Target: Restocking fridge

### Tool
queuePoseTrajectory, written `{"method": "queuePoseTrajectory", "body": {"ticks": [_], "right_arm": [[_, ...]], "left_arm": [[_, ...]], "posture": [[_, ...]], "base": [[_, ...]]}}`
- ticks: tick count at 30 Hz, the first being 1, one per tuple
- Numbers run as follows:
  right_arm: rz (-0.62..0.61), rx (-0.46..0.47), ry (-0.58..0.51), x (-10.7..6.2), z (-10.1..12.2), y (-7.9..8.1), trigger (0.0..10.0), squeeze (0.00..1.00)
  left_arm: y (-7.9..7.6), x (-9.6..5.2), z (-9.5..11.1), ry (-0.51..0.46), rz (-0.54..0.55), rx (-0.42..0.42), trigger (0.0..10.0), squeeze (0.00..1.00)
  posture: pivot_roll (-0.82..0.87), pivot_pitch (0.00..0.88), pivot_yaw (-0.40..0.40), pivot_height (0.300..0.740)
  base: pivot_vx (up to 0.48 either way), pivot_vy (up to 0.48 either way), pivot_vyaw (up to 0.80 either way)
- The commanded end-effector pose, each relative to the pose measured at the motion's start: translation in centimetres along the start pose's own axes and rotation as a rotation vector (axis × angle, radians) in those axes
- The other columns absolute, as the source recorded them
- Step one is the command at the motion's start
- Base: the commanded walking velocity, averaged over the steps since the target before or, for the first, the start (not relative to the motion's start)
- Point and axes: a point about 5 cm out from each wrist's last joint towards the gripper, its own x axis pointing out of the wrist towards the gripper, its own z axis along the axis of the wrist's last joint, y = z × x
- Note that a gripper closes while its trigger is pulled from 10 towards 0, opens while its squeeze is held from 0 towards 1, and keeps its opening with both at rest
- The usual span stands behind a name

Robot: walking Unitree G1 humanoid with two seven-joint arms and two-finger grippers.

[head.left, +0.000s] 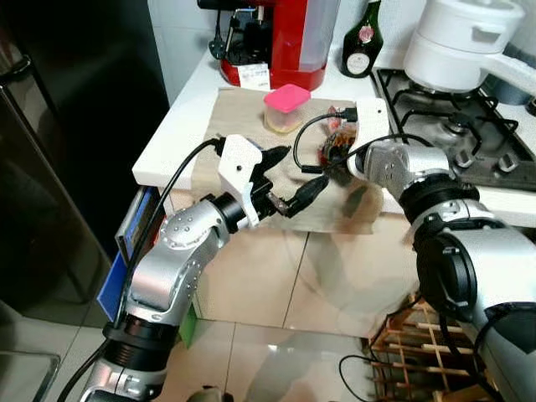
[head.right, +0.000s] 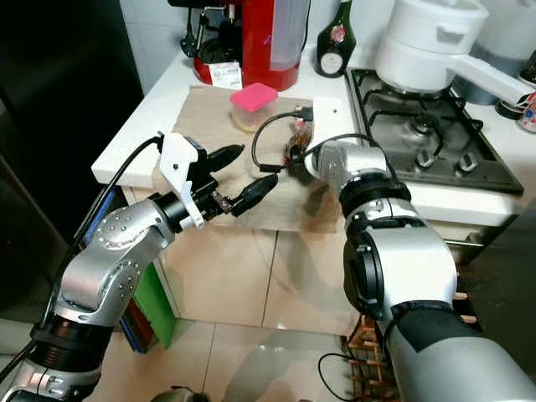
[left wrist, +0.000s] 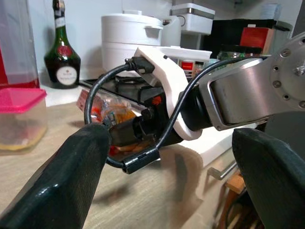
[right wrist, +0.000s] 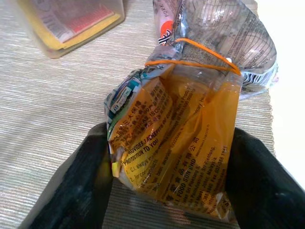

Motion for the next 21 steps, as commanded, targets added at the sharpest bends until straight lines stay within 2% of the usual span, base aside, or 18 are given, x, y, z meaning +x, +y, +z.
{"method": "queuePoseTrajectory", "body": {"ticks": [1,7,11,13,17,18,19,21], "right_arm": [[0.005,0.016,0.092,0.5,-2.6,0.0,0.0,0.00],[-0.009,0.011,0.051,0.5,-2.3,-0.3,0.0,0.00],[-0.031,-0.043,-0.061,0.3,-0.6,-0.4,0.0,0.00],[-0.060,-0.106,-0.187,-0.1,1.3,-0.6,0.0,0.00],[-0.108,-0.109,-0.320,-0.8,3.0,-1.3,0.0,0.00],[-0.108,-0.109,-0.320,-0.8,3.0,-1.3,0.0,0.00],[-0.121,-0.126,-0.390,-1.1,3.6,-1.4,0.0,0.00],[-0.120,-0.131,-0.409,-1.2,3.8,-1.3,0.0,0.00]], "left_arm": [[-0.1,0.0,0.7,-0.021,-0.005,0.000,10.0,0.00],[0.1,0.0,0.6,-0.004,0.002,-0.010,10.0,0.00],[0.0,0.0,0.4,0.012,-0.003,-0.015,10.0,0.00],[-0.1,0.0,0.3,0.016,-0.003,-0.015,10.0,0.00],[0.0,0.0,0.2,0.021,0.006,-0.008,10.0,0.00],[0.0,0.0,0.2,0.021,0.006,-0.008,10.0,0.00],[0.2,-0.1,0.1,0.023,0.018,-0.002,10.0,0.00],[0.2,-0.1,0.1,0.021,0.022,-0.002,10.0,0.00]], "posture": [[0.00,0.000,-0.032,0.740],[0.00,0.000,-0.030,0.740],[0.00,0.000,-0.028,0.740],[0.00,0.000,-0.029,0.740],[0.00,0.000,-0.029,0.740],[0.00,0.000,-0.029,0.740],[0.00,0.000,-0.022,0.740],[0.00,0.000,-0.016,0.740]], "base": [[0.000,0.000,0.00],[0.000,0.000,0.00],[0.000,0.000,0.00],[0.000,0.000,0.00],[0.000,0.000,0.00],[0.000,0.000,0.00],[0.000,0.000,0.00],[0.000,0.000,0.00]]}}
